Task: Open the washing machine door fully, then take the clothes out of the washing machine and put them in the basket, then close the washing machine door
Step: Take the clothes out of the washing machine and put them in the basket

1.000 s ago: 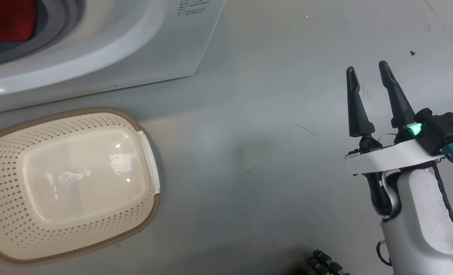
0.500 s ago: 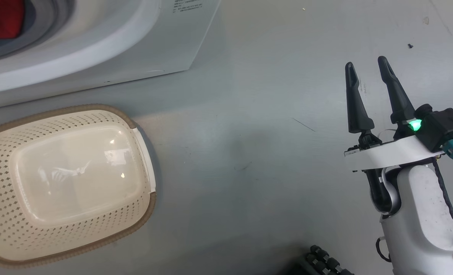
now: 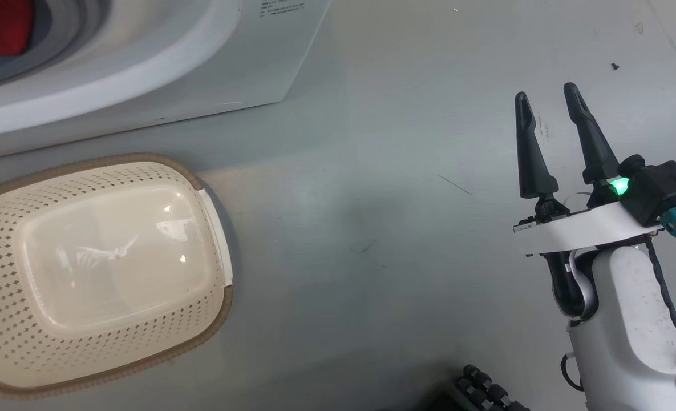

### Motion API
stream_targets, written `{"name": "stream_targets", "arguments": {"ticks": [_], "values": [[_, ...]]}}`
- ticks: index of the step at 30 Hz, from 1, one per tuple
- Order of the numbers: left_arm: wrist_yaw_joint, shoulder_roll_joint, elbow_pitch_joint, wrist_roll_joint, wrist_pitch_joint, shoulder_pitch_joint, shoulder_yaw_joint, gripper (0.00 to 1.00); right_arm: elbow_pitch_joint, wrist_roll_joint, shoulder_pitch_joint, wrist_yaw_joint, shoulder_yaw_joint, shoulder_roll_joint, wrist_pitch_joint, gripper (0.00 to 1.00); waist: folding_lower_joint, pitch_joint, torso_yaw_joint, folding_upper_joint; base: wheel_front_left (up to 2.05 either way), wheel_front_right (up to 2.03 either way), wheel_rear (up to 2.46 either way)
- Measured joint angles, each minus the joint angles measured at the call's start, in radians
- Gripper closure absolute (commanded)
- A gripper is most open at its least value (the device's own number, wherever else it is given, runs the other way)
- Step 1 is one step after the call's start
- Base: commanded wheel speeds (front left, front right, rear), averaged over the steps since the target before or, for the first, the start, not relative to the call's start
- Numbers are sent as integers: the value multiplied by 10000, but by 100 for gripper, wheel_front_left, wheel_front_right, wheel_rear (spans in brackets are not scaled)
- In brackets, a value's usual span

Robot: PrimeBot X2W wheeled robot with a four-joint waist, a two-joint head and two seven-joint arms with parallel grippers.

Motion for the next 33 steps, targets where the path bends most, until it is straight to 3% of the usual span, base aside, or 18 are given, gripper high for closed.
{"name": "stream_targets", "arguments": {"ticks": [15, 33], "values": [[-111, -303, 945, -19, -865, -207, -81, 100, 127, -75, -17, 0, -56, 0, 0, 0, 0, -246, 185, 0, 0, 0, 0], [-589, -623, 1701, -184, -3099, 785, -136, 100, 422, -426, 11, 0, -184, -2, 0, 0, 0, -1387, 510, 0, 0, 0, 0]]}}
